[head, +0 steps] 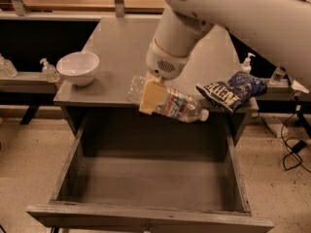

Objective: Place water bottle into top drawer

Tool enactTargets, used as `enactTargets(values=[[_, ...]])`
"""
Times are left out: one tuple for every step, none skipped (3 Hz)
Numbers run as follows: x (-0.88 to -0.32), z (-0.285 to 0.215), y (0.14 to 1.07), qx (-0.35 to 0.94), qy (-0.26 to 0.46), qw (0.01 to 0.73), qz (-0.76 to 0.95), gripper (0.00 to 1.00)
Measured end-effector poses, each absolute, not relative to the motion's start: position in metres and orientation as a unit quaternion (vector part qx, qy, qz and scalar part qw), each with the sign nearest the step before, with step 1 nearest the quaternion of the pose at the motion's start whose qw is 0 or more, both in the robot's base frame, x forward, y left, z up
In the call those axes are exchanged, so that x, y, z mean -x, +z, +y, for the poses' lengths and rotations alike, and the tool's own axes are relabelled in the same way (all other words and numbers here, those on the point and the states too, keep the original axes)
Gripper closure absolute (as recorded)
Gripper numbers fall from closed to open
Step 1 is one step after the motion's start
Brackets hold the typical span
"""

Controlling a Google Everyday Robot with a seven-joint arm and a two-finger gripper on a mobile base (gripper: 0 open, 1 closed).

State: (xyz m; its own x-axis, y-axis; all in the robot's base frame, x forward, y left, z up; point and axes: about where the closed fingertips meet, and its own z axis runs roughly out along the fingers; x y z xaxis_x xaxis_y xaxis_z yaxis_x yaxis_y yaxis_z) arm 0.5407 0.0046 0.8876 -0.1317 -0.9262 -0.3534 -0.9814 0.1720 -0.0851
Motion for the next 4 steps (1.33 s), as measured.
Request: enactTargets(values=[[-0.533,0.002,0.875,0.672,0.081,0.155,0.719,1.0],[-0.534,0.003,0.877,0.67,0.08,0.157,0.721,1.0],[-0.534,-0.001,0.849,0.674,0.081,0.153,0.718,1.0],[-0.526,-0.014,0.817,0.693,0.05,0.162,0.701,1.0]])
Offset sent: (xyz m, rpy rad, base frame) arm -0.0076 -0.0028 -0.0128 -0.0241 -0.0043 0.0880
